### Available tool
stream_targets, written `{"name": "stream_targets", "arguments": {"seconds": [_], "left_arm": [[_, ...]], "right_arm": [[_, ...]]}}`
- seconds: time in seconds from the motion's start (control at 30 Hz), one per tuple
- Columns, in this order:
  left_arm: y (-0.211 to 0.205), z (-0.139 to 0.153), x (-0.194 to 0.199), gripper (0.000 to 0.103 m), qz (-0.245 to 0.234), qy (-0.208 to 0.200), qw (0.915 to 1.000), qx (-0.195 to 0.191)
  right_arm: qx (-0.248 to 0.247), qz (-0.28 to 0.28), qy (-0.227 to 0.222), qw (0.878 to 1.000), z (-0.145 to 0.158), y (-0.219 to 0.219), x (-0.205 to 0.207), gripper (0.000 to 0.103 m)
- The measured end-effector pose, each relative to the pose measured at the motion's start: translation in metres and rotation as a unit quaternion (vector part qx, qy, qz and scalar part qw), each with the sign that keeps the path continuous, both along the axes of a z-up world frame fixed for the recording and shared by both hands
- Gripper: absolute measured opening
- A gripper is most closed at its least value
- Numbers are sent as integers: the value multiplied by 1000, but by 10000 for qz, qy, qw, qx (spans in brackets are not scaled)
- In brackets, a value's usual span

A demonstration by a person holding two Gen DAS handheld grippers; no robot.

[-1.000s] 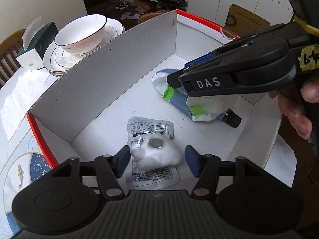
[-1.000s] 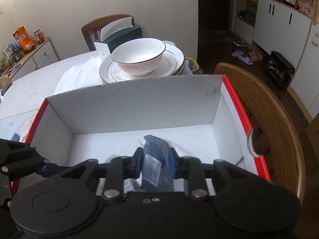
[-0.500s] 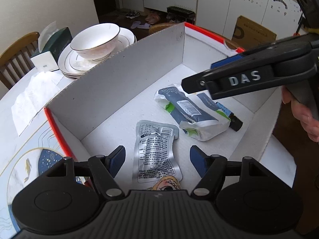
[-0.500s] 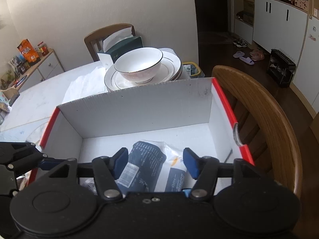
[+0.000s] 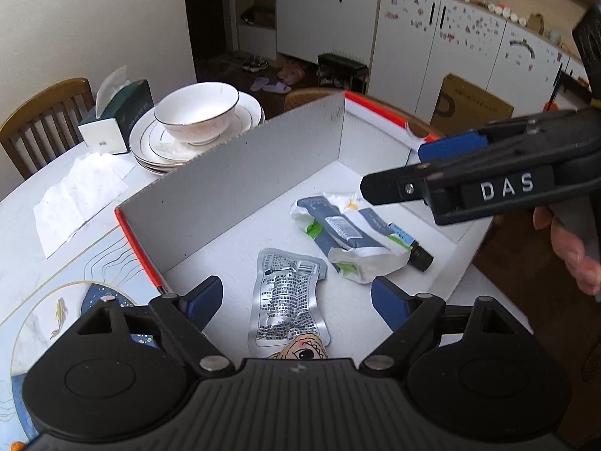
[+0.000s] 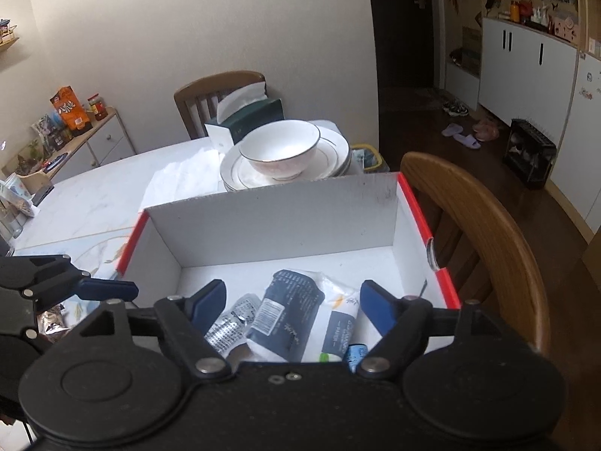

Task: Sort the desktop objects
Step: 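Open the right tool to drop the pouch into the box, then withdraw both tools from the box back over the table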

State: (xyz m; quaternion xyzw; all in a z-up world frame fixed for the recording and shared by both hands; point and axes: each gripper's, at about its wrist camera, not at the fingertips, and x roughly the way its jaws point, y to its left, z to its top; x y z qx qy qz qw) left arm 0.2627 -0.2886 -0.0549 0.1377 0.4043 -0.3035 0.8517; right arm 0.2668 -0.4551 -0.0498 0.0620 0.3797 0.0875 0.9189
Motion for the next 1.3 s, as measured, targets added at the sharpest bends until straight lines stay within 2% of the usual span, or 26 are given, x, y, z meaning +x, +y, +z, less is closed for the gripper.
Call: {"name": "stream_targets", "arguments": {"seconds": [0.17, 0.57, 0.83, 1.3], "left_arm": [[13, 11, -8, 100, 52, -167, 9996, -222], [70, 34, -25, 100, 250, -388, 9966, -688], [117, 37, -35, 100, 333, -403, 9959, -735], [193, 44, -68, 100, 399, -688, 9941, -742]], "right_arm": [[45, -39, -138, 9999, 8, 7, -10, 81], [18, -310, -297, 9991, 21, 30, -35, 82], [2, -270, -314, 9991, 26, 67, -49, 82], [-38, 34, -306, 9995, 29, 142, -75, 82]]}}
